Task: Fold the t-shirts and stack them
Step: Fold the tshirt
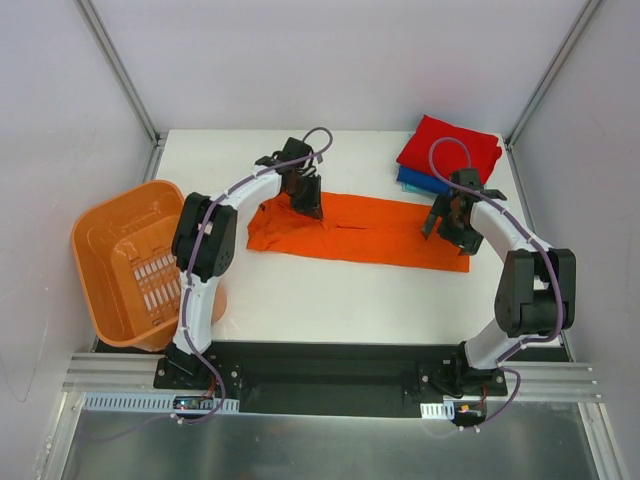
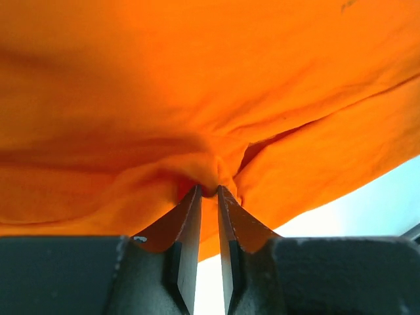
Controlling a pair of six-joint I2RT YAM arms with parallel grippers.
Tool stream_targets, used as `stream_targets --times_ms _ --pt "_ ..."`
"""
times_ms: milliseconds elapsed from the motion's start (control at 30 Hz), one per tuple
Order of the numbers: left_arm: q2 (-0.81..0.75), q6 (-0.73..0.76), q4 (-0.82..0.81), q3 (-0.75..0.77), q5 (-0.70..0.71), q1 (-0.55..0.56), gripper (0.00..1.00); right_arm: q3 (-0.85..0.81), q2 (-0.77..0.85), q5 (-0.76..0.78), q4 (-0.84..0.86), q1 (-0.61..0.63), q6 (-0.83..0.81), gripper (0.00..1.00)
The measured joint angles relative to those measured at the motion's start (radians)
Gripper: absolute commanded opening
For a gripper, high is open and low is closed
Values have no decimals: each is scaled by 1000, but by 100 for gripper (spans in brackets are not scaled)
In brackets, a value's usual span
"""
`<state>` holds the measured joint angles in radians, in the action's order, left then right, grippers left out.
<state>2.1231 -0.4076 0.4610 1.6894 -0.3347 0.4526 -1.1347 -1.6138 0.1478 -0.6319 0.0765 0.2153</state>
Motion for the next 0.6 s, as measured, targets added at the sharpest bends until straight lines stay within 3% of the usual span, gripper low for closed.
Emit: stream_targets --times_ms 133,233,267,300,367,600 --pt "71 122 76 87 -25 20 22 0 0 2 -3 0 0 97" --pt "88 182 120 100 -20 51 49 0 0 2 -4 0 0 97" --pt "88 197 134 100 -19 61 69 0 0 2 -5 0 0 97" --pt "88 210 144 101 -15 68 75 0 0 2 -5 0 0 97" --pt "88 222 158 104 2 86 99 0 0 2 -6 0 0 97" --pt "56 193 180 107 61 96 99 0 1 -1 -9 0 -11 97"
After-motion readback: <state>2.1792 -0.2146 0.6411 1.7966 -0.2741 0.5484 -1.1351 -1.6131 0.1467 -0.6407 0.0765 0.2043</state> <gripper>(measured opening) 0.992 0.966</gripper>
